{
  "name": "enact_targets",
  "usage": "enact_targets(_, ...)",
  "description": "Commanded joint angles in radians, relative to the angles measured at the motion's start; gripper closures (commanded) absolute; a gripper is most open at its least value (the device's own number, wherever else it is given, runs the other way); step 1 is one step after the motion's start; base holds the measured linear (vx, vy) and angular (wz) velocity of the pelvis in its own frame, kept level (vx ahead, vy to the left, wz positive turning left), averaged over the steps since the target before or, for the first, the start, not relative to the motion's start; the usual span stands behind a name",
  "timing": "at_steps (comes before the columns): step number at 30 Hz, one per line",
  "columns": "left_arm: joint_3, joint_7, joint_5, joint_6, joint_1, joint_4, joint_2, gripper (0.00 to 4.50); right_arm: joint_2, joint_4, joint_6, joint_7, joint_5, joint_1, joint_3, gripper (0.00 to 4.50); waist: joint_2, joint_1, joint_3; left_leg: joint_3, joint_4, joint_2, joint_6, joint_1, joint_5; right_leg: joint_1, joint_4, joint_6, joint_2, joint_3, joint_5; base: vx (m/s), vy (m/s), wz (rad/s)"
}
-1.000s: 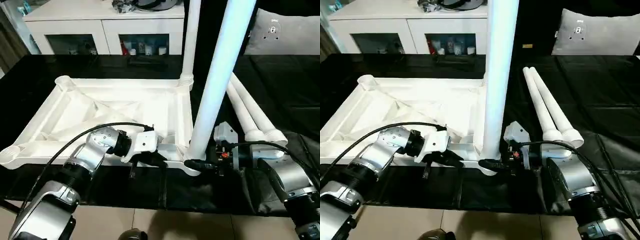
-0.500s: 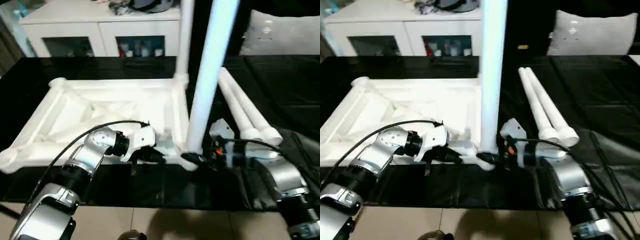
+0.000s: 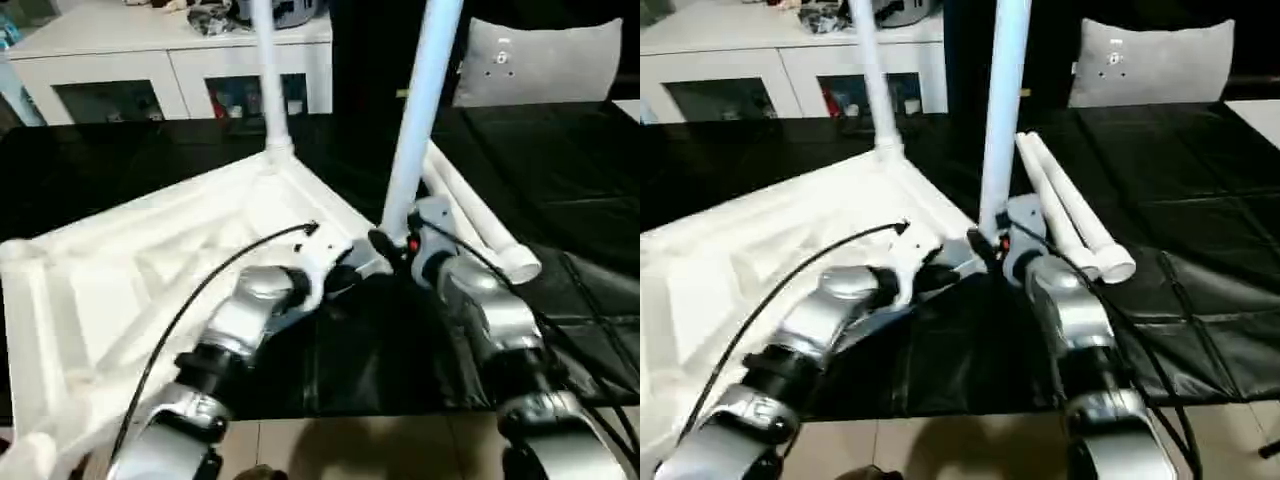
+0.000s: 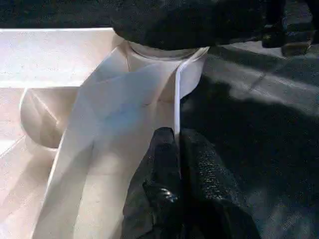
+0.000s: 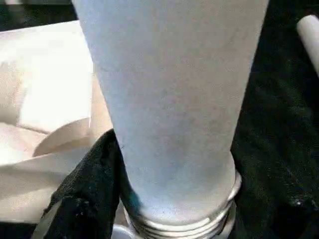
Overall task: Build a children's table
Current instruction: Rotate leg to tighten
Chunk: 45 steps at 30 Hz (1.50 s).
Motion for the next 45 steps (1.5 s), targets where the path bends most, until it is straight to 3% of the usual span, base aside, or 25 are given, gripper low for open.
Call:
enact_targets(1,-0.011,0.004,-0.029,-0.066,-0.038,-0.093,-0.049,4.5,0.052,0.072,0.037,0.019,-0.004,0.026,0.06,1.08,-0.019,0.007,-0.072,-0.034,-0.062,0.054,0.055,0.014,-0.188,0.036,-0.088,-0.182,-0.091,0.049,-0.227,0.0,0.0,0.0)
enact_targets(4,-0.019,-0.002,-0.005,-0.061,-0.03,-0.099,-0.018,4.5,0.058,0.077,0.01,0.02,-0.008,0.025,0.04,0.71,-0.013,0.01,-0.076,-0.035,-0.06,0.057,0.066,0.011,-0.155,0.038,-0.079,-0.197,-0.089,0.048,-0.157,0.0,0.0,0.0)
enact_targets(9,-0.024,-0.033,0.004,-0.104,-0.034,-0.07,0.035,4.5,0.014,0.026,-0.058,0.083,0.014,0.055,0.023,0.25,-0.013,0.006,-0.07,-0.036,-0.066,0.058,0.055,0.014,-0.216,0.037,-0.087,-0.191,-0.09,0.047,-0.213,0.0,0.0,0.0)
enact_targets(13,-0.045,-0.106,0.007,-0.161,-0.036,-0.044,0.088,4.5,-0.056,-0.064,-0.107,0.211,0.05,0.104,0.015,0.06,-0.01,0.01,-0.073,-0.036,-0.064,0.059,0.062,0.012,-0.206,0.04,-0.083,-0.186,-0.088,0.049,-0.178,0.0,0.0,0.0)
enact_targets(17,-0.062,-0.171,0.004,-0.199,-0.037,-0.025,0.122,4.5,-0.113,-0.119,-0.13,0.324,0.065,0.136,0.023,0.06,-0.008,0.017,-0.085,-0.036,-0.051,0.058,0.104,0.003,-0.113,0.041,-0.065,-0.216,-0.089,0.046,-0.033,0.0,0.0,0.0)
enact_targets(19,-0.085,-0.237,0.005,-0.228,-0.036,-0.016,0.154,4.5,-0.16,-0.151,-0.135,0.404,0.078,0.154,0.031,0.06,-0.008,0.028,-0.084,-0.034,-0.048,0.061,0.121,0.004,-0.118,0.04,-0.063,-0.214,-0.085,0.045,-0.019,0.0,0.0,0.0)
enact_targets(21,-0.124,-0.364,0.002,-0.285,-0.036,0.002,0.21,4.5,-0.251,-0.203,-0.141,0.549,0.098,0.182,0.052,0.06,-0.005,0.035,-0.081,-0.033,-0.049,0.063,0.12,0.006,-0.144,0.037,-0.066,-0.22,-0.088,0.044,-0.049,0.0,0.0,0.0)
enact_targets(23,-0.147,-0.455,-0.005,-0.323,-0.039,0.017,0.246,4.5,-0.313,-0.23,-0.152,0.635,0.1,0.193,0.072,0.06,-0.008,0.044,-0.079,-0.032,-0.05,0.065,0.119,0.008,-0.162,0.036,-0.07,-0.207,-0.087,0.045,-0.087,0.0,0.0,0.0)
enact_targets(28,-0.18,-0.583,-0.005,-0.417,-0.055,0.059,0.295,4.5,-0.38,-0.255,-0.189,0.753,0.099,0.195,0.098,0.06,-0.006,0.057,-0.075,-0.033,-0.056,0.069,0.085,0.016,-0.217,0.028,-0.078,-0.202,-0.09,0.045,-0.189,0.0,0.0,0.0)
enact_targets(33,-0.202,-0.681,-0.012,-0.487,-0.083,0.106,0.321,4.5,-0.424,-0.276,-0.215,0.867,0.101,0.194,0.145,0.06,-0.014,0.06,-0.076,-0.032,-0.055,0.068,0.086,0.012,-0.207,0.032,-0.074,-0.202,-0.093,0.046,-0.184,0.0,0.0,0.0)
enact_targets(34,-0.205,-0.696,-0.011,-0.5,-0.089,0.117,0.324,4.5,-0.43,-0.28,-0.211,0.889,0.105,0.194,0.158,0.32,-0.013,0.061,-0.077,-0.033,-0.054,0.067,0.089,0.012,-0.203,0.032,-0.074,-0.204,-0.093,0.045,-0.182,0.0,0.0,0.0)
enact_targets(36,-0.206,-0.705,-0.009,-0.512,-0.093,0.124,0.326,4.5,-0.432,-0.285,-0.207,0.902,0.106,0.194,0.167,0.32,-0.013,0.062,-0.078,-0.033,-0.053,0.068,0.094,0.01,-0.192,0.032,-0.072,-0.208,-0.094,0.045,-0.172,0.0,0.0,0.0)
enact_targets(45,-0.204,-0.735,-0.009,-0.563,-0.114,0.176,0.326,4.5,-0.4,-0.272,-0.164,0.925,0.116,0.178,0.189,1.09,-0.016,0.065,-0.08,-0.032,-0.05,0.067,0.104,0.009,-0.167,0.031,-0.069,-0.214,-0.093,0.043,-0.16,0.0,0.0,0.0)
